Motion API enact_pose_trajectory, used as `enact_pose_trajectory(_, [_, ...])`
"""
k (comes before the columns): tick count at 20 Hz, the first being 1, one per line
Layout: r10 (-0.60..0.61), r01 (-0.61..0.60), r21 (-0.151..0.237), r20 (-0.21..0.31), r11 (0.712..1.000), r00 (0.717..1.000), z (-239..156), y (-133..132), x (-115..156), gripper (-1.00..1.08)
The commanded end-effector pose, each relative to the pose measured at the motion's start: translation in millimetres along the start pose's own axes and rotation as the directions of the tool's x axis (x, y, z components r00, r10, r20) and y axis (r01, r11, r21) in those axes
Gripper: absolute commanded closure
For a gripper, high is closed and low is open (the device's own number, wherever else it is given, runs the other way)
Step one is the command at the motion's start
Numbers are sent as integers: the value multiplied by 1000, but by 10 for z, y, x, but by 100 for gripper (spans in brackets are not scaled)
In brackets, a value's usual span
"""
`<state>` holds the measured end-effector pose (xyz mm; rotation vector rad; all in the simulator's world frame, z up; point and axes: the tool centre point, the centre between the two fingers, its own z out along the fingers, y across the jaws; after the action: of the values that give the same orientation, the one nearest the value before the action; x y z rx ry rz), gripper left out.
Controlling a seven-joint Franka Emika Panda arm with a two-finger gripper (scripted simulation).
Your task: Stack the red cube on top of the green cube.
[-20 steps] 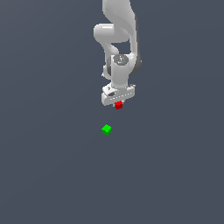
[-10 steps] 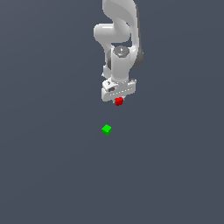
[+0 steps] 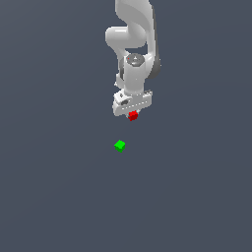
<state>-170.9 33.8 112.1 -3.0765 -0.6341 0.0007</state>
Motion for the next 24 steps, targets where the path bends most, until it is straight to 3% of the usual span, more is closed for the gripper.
enact_pose_trajectory(1, [1, -1, -1, -1, 1000, 1000, 24, 70, 56, 108])
enact_pose_trajectory(16, [1, -1, -2, 0, 1000, 1000, 310, 815, 711, 108])
enact_pose_trajectory(24, [1, -1, -1, 0, 1000, 1000, 399, 1063, 946, 108])
